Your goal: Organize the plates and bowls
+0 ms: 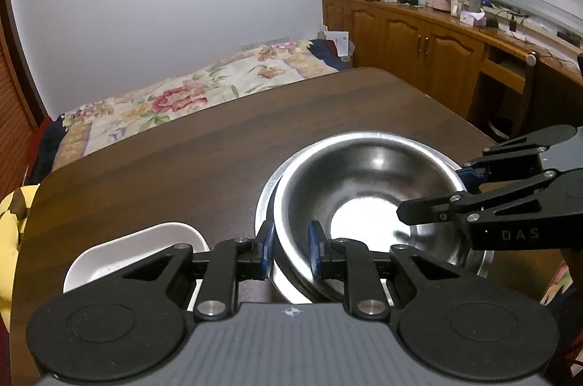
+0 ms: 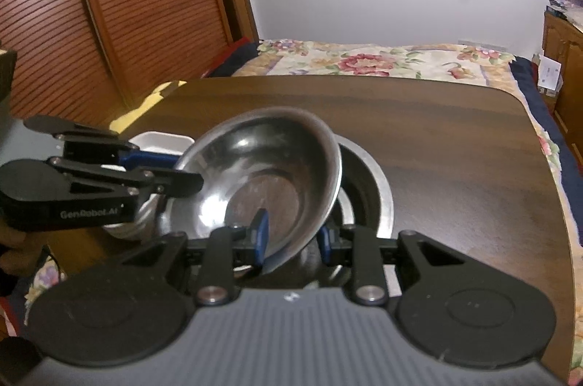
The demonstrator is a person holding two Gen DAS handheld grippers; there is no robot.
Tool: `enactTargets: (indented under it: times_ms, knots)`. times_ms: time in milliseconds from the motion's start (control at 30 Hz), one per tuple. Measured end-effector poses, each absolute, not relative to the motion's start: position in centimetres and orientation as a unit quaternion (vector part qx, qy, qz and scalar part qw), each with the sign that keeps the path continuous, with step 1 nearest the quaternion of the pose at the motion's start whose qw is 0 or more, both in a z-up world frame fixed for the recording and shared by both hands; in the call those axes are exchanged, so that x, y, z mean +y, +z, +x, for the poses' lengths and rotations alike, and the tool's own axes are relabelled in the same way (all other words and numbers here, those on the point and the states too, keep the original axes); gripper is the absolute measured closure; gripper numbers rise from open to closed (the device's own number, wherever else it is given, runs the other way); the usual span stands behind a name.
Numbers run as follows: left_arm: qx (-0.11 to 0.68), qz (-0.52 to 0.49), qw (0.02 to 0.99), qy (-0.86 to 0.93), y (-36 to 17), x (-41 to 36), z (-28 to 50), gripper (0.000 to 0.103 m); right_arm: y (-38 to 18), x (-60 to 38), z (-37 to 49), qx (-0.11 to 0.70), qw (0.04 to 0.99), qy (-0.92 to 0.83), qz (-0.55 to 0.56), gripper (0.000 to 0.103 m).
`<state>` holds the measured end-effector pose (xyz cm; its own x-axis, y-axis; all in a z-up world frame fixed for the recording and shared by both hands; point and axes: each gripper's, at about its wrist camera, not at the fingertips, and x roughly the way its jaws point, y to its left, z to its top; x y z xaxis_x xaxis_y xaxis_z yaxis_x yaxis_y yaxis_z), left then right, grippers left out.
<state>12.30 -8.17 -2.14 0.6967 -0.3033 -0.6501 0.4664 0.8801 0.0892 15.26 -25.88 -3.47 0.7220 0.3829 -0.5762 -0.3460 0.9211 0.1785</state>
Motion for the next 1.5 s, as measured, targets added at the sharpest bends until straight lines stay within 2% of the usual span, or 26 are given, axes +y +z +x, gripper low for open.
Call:
enactTargets:
  times_ms: [1000, 1067, 1133, 1233, 1300, 1400, 1500]
  knots:
    - [0.306, 0.078, 0.928, -0.197, -1.2, -7.4, 12.3, 0.083, -2.8, -27.8, 14.2, 0.278, 0.947, 0.155, 0.035, 0.073]
    - [0.303, 0.075, 0.930, -0.196, -1.1, -7.3, 12.1, 0.077, -2.7, -28.0, 13.8, 0.272, 0.950, 0.149, 0.038, 0.073]
    - [0.298, 0.072, 0.931, -0.197, -1.0, -7.2, 11.9, 0.061, -2.5, -28.3, 13.5, 0.263, 0.953, 0.142, 0.040, 0.072]
    - [0.286, 0.069, 0.936, -0.193, -0.9, -7.1, 11.7, 0.046, -2.3, -28.9, 13.0, 0.242, 0.960, 0.129, 0.050, 0.056]
    - [0.282, 0.062, 0.938, -0.191, -0.9, -7.0, 11.6, 0.041, -2.4, -29.2, 12.7, 0.226, 0.966, 0.115, 0.051, 0.047]
    - [0.274, 0.055, 0.942, -0.184, -1.0, -6.9, 11.5, 0.033, -3.0, -29.4, 12.7, 0.214, 0.971, 0.097, 0.046, 0.043]
    - [0.269, 0.051, 0.945, -0.178, -1.3, -6.8, 11.4, 0.029, -3.8, -29.2, 12.7, 0.205, 0.974, 0.086, 0.052, 0.042]
